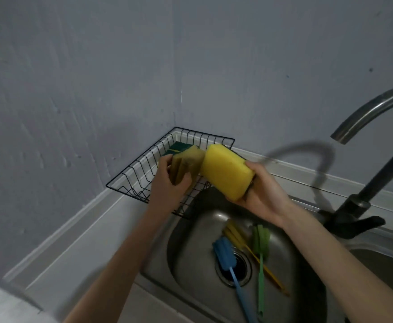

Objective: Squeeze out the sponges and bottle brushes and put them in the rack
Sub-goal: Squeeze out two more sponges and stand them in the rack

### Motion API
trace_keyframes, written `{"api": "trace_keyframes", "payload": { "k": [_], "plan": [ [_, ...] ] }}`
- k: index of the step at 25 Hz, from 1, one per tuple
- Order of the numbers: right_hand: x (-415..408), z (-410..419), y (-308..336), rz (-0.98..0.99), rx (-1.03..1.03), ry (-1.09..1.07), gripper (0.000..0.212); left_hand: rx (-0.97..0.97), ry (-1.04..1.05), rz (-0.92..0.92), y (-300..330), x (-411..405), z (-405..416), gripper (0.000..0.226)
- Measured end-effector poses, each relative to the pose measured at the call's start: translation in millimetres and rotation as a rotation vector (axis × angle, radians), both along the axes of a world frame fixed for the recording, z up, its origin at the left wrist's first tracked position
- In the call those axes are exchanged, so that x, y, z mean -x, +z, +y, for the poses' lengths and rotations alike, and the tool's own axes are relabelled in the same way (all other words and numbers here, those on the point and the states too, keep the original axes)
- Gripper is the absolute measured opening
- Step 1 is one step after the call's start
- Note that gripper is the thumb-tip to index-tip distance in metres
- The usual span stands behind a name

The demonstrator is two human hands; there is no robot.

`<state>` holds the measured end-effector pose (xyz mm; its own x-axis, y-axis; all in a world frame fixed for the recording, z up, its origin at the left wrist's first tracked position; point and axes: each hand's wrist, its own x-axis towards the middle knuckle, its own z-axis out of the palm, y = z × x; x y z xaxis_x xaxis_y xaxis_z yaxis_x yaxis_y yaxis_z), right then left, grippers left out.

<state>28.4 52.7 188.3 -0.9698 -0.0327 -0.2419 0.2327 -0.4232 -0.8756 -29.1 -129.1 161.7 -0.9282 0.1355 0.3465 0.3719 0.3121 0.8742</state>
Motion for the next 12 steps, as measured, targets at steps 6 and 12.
{"api": "trace_keyframes", "payload": {
  "k": [6,12],
  "plan": [
    [62,-41,-6,0.067,-0.454,0.021,0.028,0.149,0.095,0.081,0,44,-70,0.046],
    [134,-71,-40,0.214,-1.168,0.203,0.072,0.250,0.072,0.155,-24,82,-112,0.054]
  ]
}}
